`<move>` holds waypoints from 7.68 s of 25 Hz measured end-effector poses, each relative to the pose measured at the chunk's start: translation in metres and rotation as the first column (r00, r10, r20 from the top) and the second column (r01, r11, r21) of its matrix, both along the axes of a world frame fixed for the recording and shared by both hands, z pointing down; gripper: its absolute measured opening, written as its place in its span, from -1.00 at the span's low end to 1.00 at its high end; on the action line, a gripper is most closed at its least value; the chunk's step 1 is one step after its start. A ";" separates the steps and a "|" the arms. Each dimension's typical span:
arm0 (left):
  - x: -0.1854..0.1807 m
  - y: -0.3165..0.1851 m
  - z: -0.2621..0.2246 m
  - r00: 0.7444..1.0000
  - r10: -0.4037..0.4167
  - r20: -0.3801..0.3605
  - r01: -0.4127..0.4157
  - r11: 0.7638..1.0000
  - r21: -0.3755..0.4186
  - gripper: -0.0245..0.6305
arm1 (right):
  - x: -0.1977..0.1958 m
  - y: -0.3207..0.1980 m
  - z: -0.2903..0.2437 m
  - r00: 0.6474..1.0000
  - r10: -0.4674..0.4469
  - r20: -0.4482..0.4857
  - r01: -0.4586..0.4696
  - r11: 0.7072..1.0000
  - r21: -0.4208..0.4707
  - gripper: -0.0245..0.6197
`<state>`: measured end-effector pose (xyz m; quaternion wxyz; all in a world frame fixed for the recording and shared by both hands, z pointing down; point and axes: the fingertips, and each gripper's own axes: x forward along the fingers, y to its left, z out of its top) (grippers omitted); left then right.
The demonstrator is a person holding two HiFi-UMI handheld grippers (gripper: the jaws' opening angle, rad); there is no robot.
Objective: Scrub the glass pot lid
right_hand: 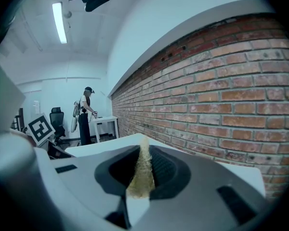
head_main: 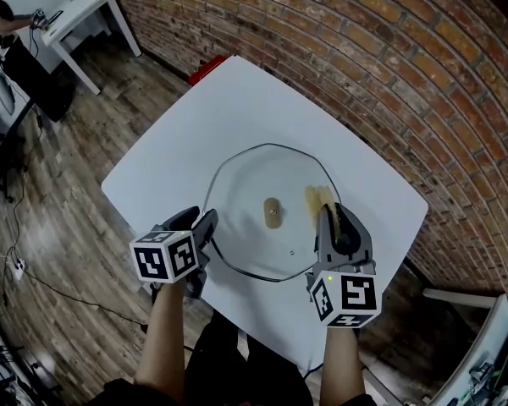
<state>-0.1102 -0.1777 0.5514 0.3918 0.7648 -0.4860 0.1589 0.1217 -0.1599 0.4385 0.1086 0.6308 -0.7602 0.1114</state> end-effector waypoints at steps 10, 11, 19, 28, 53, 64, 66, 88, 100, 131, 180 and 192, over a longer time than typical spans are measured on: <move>-0.001 0.001 0.011 1.000 0.000 -0.009 -0.001 0.999 -0.045 -0.45 | -0.005 -0.005 0.005 1.000 -0.004 0.000 0.004 1.000 -0.007 -0.74; -0.001 0.002 0.013 1.000 0.003 -0.003 -0.004 0.999 -0.049 -0.45 | -0.006 -0.005 0.005 1.000 -0.005 0.000 0.005 1.000 -0.006 -0.74; 0.005 0.003 0.018 1.000 0.027 0.002 -0.027 0.998 -0.061 -0.52 | -0.005 -0.011 0.005 1.000 -0.012 -0.002 0.012 1.000 -0.008 -0.74; 0.008 0.003 0.017 0.999 0.033 -0.007 -0.034 0.998 -0.062 -0.56 | -0.018 -0.020 0.001 0.999 -0.046 0.005 0.046 0.999 -0.002 -0.74; 0.007 -0.001 0.015 0.999 0.051 -0.012 -0.051 0.998 -0.044 -0.56 | -0.167 -0.070 0.054 0.954 -0.294 0.056 0.299 0.944 -0.142 -0.74; 0.006 -0.001 0.016 0.999 0.053 -0.010 -0.054 0.997 -0.046 -0.56 | -0.159 -0.076 0.079 0.964 -0.267 0.022 0.266 0.943 -0.199 -0.74; 0.005 -0.001 0.016 0.998 0.055 -0.007 -0.055 0.997 -0.046 -0.56 | -0.153 -0.077 0.081 0.967 -0.255 0.016 0.252 0.945 -0.206 -0.74; 0.008 0.000 0.014 0.998 0.055 0.007 -0.054 0.998 -0.038 -0.56 | 0.012 -0.085 0.084 0.985 0.048 -0.165 -0.085 0.971 -0.224 -0.74; 0.008 0.005 0.015 0.999 0.042 0.002 -0.042 0.998 -0.046 -0.56 | -0.102 -0.060 0.044 0.984 -0.171 -0.039 0.164 0.975 -0.147 -0.74; 0.006 0.007 0.014 1.000 0.030 0.002 -0.030 0.998 -0.048 -0.56 | -0.049 -0.045 0.089 0.991 -0.076 -0.110 0.040 0.955 -0.295 -0.74; 0.006 0.007 0.015 0.999 0.028 0.015 -0.027 0.998 -0.049 -0.56 | -0.089 0.003 0.097 0.961 -0.252 -0.119 0.184 0.894 -0.409 -0.74; 0.008 0.007 0.012 0.999 0.034 0.026 -0.033 0.999 -0.042 -0.56 | 0.011 -0.006 0.089 0.977 -0.038 -0.209 -0.051 0.912 -0.407 -0.74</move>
